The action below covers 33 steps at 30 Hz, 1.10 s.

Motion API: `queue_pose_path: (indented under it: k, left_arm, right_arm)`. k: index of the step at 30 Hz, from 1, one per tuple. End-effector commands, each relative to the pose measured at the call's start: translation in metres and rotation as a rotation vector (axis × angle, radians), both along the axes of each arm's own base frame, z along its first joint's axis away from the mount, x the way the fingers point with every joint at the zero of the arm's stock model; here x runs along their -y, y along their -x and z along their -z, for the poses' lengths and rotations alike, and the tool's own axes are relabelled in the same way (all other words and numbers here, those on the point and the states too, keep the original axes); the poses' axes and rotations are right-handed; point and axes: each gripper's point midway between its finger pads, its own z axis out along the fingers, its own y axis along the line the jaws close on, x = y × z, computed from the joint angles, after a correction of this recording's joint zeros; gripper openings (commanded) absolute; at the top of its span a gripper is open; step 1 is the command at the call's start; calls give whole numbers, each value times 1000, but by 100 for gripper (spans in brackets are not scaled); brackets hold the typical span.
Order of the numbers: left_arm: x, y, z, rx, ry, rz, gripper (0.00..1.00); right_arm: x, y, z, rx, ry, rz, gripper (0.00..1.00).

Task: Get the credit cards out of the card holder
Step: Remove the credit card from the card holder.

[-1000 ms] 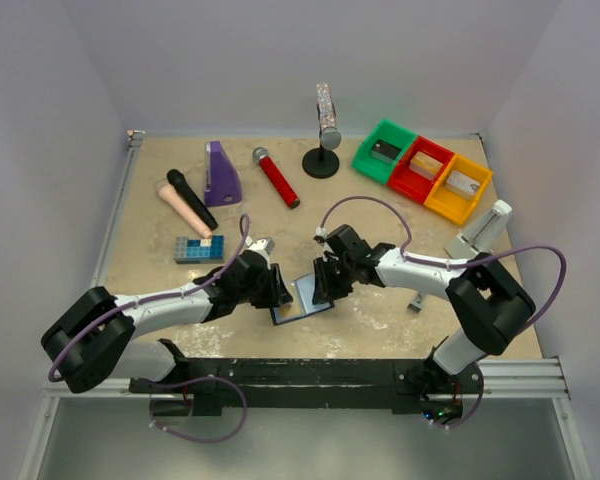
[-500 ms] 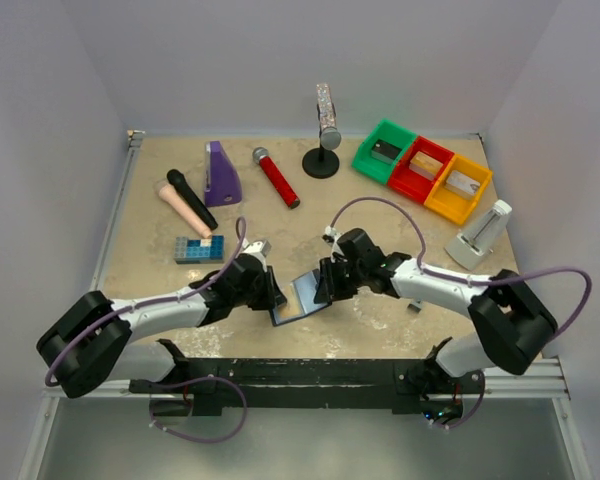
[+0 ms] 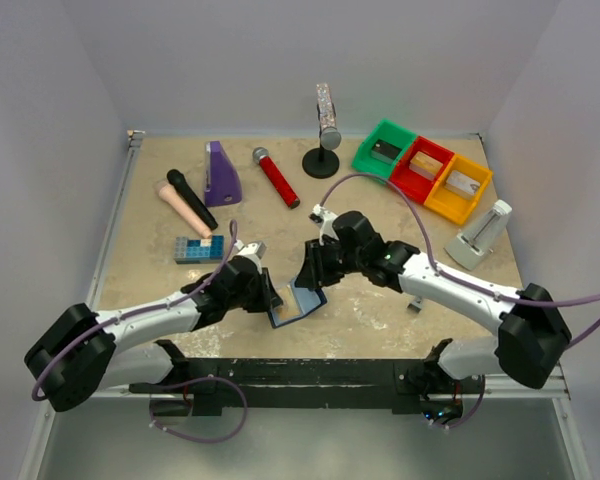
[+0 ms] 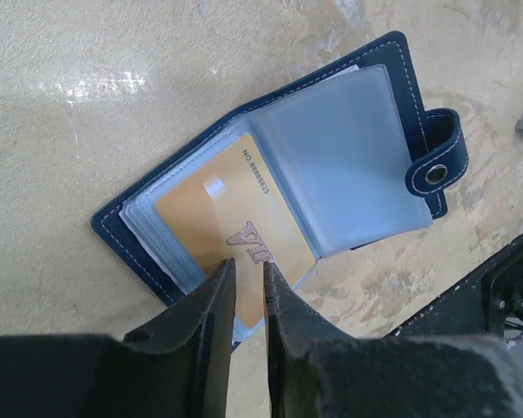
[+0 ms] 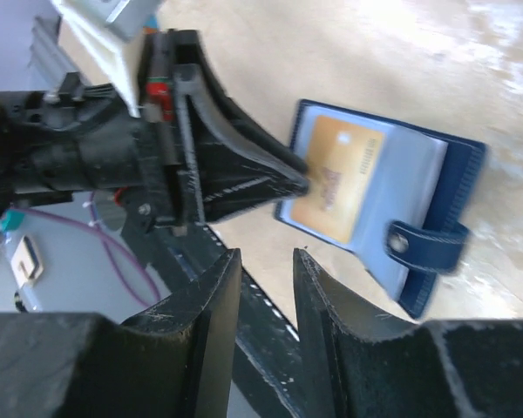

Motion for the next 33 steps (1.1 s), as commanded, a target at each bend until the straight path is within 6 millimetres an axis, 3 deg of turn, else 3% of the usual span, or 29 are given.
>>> queue_pose_path:
  k: [1,11,21,33]
  left_arm:
    - [-1,-7,-15,49,29,-15,25]
    - [-13,-7,-6,50,-40,-34,24]
    - [-16,-13,8,36,-83,-64,22]
    - [-29,-5,31,-17,-133,-100,17]
  right_arm:
    - [-25,6,-4,-45,-25,-70,35]
    - [-41,3,48,-167,1,-67,35]
    - [-39,-3,73,-221,-15,-25,37]
    - [-27,-7,98,-250,43,28,37]
